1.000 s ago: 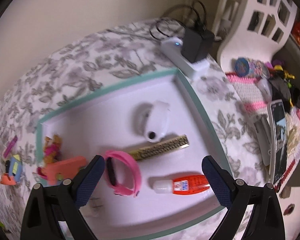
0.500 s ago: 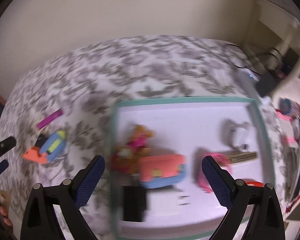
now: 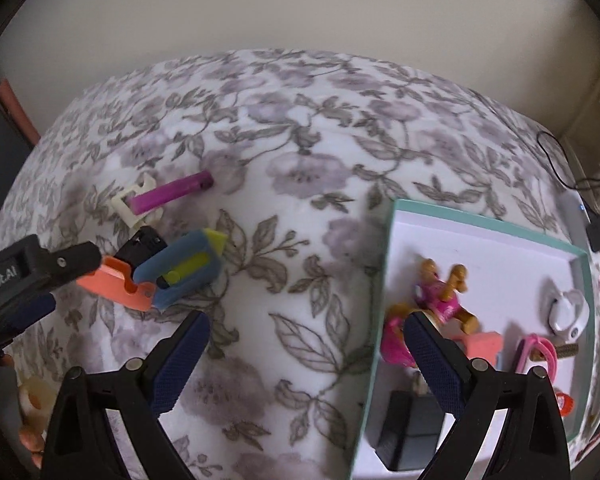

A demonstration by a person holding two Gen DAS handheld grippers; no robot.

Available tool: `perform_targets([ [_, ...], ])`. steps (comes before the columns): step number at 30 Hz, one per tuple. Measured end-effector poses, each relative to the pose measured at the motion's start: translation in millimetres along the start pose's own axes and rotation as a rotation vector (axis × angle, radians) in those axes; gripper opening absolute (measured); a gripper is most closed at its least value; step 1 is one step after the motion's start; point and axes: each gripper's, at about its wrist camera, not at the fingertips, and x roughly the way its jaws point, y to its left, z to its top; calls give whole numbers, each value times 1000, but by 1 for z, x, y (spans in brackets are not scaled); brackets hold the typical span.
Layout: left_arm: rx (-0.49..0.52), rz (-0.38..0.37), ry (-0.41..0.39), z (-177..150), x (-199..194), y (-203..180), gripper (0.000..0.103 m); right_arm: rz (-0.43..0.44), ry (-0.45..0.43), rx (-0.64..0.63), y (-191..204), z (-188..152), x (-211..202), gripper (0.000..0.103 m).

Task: Organize rigid objects
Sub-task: 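Withdraw both tools from the tray back toward the remaining pile, then grasp the black toy car with the left tool while the right tool grasps the orange-blue knife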

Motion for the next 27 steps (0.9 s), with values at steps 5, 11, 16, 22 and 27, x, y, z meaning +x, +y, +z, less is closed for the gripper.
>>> perform_targets([
  [5,-12,9,12,2,9,0,100,-14,17,0,0,6,14,99],
  [11,-127,23,-12,8,6,22,100,35,23,-40,12,10,22,99],
  [16,-241,89,-31,9,3,47,100,96,21,-151,44,5,25,99],
  [22,-318,107,-15,4,6,66,100,112,17,-230,76,1,31,99],
  [27,-341,112,-22,4,5,72,100,120,9,-226,89,5,37,99],
])
